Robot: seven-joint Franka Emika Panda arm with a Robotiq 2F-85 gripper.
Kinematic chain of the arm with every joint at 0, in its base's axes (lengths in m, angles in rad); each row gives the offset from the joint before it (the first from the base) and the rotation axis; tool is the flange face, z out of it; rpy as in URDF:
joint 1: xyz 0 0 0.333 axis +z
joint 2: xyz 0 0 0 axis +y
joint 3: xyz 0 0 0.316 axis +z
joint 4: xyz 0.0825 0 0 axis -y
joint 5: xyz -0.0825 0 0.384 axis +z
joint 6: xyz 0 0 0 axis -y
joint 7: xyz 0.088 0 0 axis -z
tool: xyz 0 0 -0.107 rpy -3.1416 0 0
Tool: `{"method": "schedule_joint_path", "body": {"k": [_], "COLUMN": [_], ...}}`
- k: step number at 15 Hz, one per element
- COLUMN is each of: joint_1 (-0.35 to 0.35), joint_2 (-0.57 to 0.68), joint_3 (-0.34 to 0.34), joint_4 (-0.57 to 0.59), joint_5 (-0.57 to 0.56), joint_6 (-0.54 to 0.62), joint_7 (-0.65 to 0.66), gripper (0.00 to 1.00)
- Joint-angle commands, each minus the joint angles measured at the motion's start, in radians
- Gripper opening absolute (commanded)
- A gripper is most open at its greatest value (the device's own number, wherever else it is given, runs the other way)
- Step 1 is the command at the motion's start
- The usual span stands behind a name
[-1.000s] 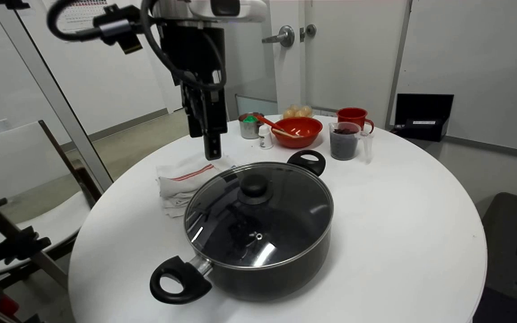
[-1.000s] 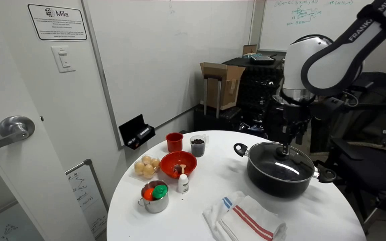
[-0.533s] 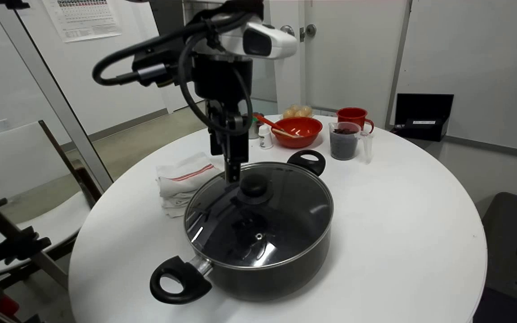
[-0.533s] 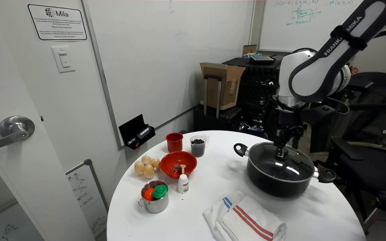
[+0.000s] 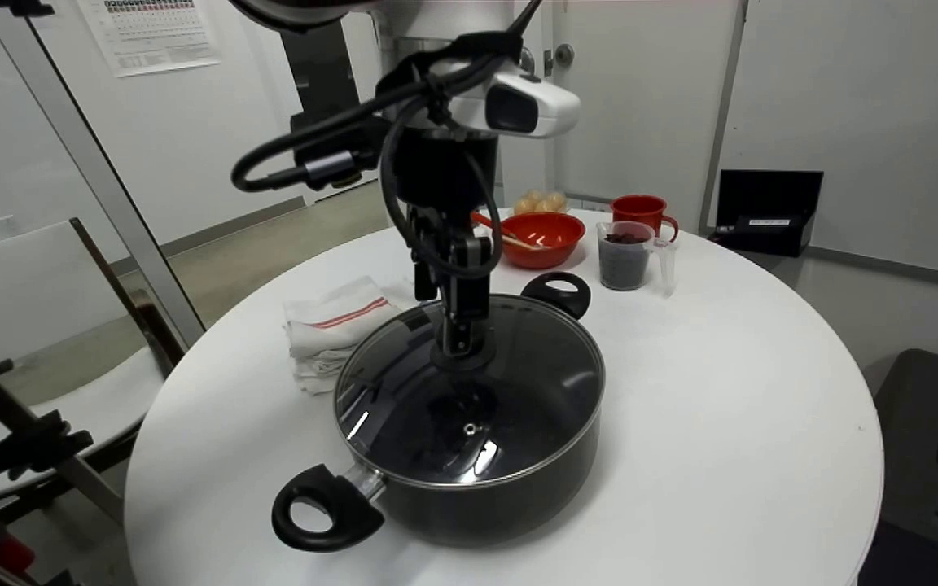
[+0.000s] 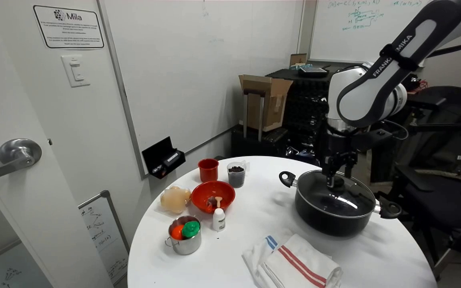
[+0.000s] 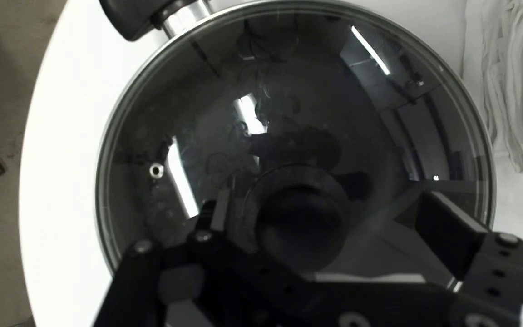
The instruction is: Take the lid off the pot
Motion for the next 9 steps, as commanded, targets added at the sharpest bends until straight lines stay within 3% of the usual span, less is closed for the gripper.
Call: {"method": "schedule_joint_path", "body": {"k": [1, 3, 4, 6, 9], "joint_1": [0.003, 0.001, -0.002, -0.004, -0.008], "joint_2": [0.046, 0.054, 0.057, 0.059, 0.058], "joint_3": [-0.003, -0.002, -0.001, 0.0, -0.001], "joint_4": [0.053, 0.06, 0.061, 0.063, 0.062], "joint_5": [0.017, 0.018, 0.019, 0.022, 0.024], "joint_6": [0.0, 0.004, 0.006, 0.008, 0.01], "joint_7": [0.011, 0.009, 0.006, 0.005, 0.005], "gripper": [1.0, 1.0, 0.75, 0.68, 0.44]}}
